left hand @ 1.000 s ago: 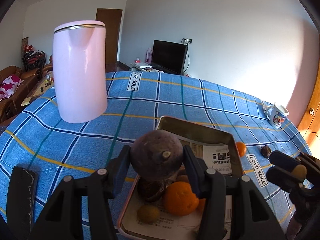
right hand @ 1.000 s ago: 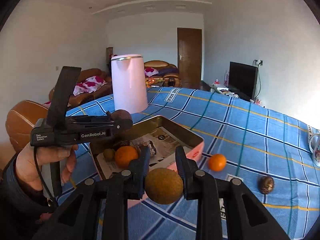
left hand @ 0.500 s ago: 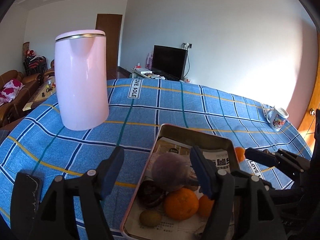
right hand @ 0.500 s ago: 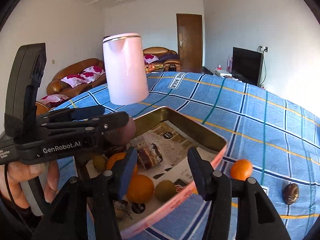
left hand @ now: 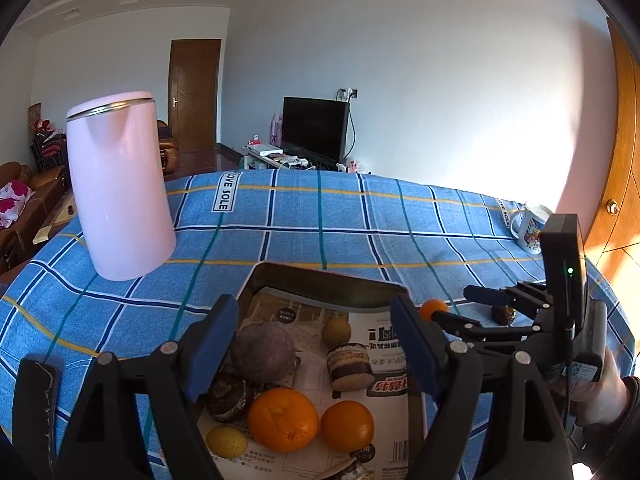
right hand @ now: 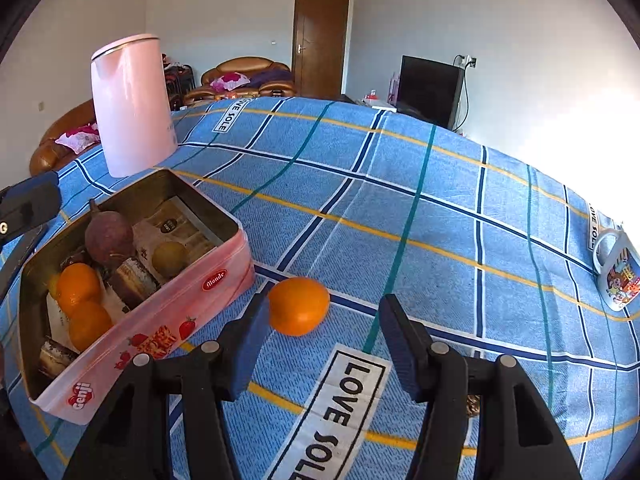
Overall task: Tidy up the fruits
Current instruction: 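Grasp a loose orange with the right tool while the left tool grasps a dark brown round fruit, then lift and carry the orange with the right tool while the left tool carries the brown fruit to the tin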
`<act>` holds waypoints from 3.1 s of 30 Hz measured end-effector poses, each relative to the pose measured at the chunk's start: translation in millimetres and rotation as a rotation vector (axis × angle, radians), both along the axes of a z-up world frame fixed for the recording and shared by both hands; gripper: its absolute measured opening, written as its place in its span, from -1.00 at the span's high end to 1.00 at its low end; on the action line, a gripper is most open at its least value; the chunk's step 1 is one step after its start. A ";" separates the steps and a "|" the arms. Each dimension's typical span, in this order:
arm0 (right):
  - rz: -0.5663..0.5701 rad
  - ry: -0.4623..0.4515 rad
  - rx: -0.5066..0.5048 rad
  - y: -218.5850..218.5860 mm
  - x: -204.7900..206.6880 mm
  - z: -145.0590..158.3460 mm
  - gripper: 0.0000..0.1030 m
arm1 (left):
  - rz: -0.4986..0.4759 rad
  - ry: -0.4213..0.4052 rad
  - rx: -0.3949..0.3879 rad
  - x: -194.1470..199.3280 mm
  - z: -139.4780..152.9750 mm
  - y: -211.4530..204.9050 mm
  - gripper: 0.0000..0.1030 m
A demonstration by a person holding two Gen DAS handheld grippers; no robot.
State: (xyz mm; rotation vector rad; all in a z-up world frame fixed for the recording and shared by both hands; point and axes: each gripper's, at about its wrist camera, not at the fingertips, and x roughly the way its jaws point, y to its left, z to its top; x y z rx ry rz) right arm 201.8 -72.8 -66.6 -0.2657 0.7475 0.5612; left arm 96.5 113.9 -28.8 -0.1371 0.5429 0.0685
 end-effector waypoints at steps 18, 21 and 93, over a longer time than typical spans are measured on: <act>-0.191 -0.056 0.142 -96.9 -12.0 23.8 0.25 | -0.177 0.034 0.080 33.7 5.5 -107.8 -0.58; -0.278 -0.091 0.112 -131.4 -10.9 23.9 0.25 | -0.228 0.076 0.064 50.9 -3.9 -138.0 -0.58; -0.319 -0.320 0.266 -198.2 -51.2 36.5 0.25 | -0.300 -0.070 0.082 63.1 -15.6 -212.6 0.19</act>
